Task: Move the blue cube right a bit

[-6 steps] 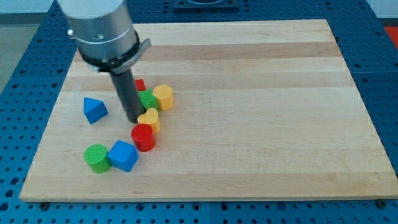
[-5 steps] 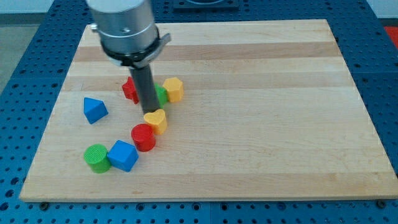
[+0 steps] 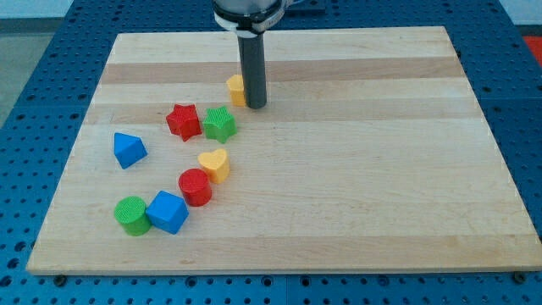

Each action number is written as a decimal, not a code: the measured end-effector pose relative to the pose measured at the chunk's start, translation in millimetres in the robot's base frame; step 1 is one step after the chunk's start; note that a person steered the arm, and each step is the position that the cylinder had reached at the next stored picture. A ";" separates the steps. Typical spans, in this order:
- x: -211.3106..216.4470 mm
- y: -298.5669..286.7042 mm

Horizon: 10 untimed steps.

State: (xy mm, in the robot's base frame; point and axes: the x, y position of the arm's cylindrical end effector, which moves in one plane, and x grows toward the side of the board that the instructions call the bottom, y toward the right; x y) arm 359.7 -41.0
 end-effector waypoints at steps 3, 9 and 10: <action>-22.9 -31.7; -16.9 -125.0; -30.0 -125.0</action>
